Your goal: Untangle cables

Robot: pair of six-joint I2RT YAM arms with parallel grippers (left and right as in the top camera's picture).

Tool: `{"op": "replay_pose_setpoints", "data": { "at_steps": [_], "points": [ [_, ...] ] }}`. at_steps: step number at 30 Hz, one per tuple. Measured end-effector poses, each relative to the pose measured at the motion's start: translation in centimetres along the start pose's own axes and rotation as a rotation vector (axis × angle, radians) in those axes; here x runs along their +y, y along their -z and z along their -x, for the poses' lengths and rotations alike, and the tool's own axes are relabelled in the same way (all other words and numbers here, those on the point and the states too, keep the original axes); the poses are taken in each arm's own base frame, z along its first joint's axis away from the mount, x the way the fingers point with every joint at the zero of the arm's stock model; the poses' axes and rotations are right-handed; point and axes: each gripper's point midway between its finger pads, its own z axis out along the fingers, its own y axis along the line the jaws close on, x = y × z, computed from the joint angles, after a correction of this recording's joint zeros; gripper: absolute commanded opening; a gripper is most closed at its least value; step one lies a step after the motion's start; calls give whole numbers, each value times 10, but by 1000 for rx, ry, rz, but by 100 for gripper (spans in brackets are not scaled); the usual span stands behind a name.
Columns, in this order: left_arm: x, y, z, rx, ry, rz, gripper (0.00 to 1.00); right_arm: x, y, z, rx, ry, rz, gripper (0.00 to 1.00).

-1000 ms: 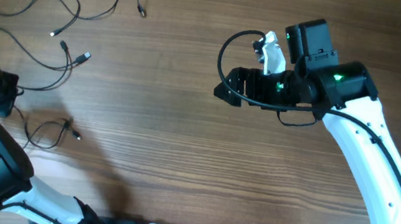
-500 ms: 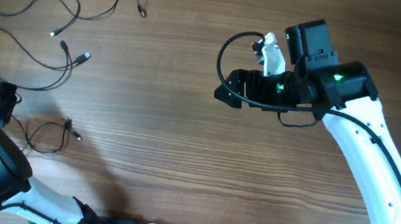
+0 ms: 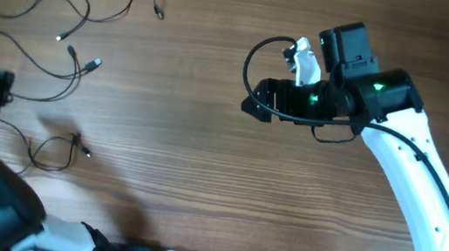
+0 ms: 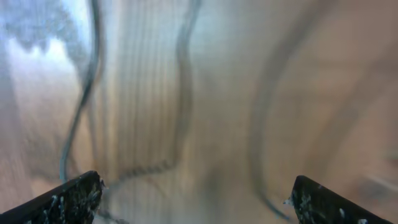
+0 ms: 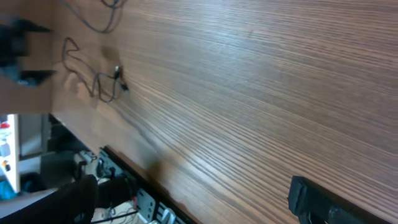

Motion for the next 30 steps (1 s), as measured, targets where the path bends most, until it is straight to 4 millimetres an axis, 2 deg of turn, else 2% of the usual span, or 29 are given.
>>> {"op": "replay_pose_setpoints", "data": {
  "at_steps": [2, 3, 5, 7, 9, 10, 13, 15, 18, 21, 23, 26, 30],
  "points": [
    [-12, 27, -1, -1, 4, -97, 100, -2, 0, -1, 1, -3, -13, 100],
    [-20, 48, -4, 1, -2, -166, 100, -4, 0, -1, 2, -5, -21, 100],
    [-35, 82, -18, 8, -42, -279, 100, -6, 1, -2, 6, -12, -28, 100],
    [-51, 111, -41, 22, -122, -376, 100, -10, 3, -2, 7, -27, -36, 100],
    [-69, 138, -77, 35, -266, -465, 100, -17, 7, -1, -1, -47, -47, 100],
    [-79, 152, -101, 48, -361, -512, 100, -19, 11, -1, -8, -57, -56, 100],
    [-90, 180, -161, 77, -594, -590, 100, -26, 30, -3, -54, -71, -98, 100],
    [-87, 194, -201, 82, -749, -608, 100, -25, 47, -8, -94, -69, -129, 100],
    [-80, 207, -239, 89, -891, -632, 100, -21, 73, -20, -156, -69, -170, 100],
    [-72, 220, -267, 95, -991, -660, 100, -16, 105, -37, -235, -66, -213, 100],
    [-66, 232, -283, 98, -1045, -695, 100, -13, 124, -51, -287, -56, -235, 100],
    [-56, 251, -296, 96, -1090, -756, 100, -10, 148, -70, -355, -40, -258, 100],
    [-26, 278, -295, 76, -1116, -825, 100, -7, 178, -98, -453, -16, -283, 100]
  ]
}}
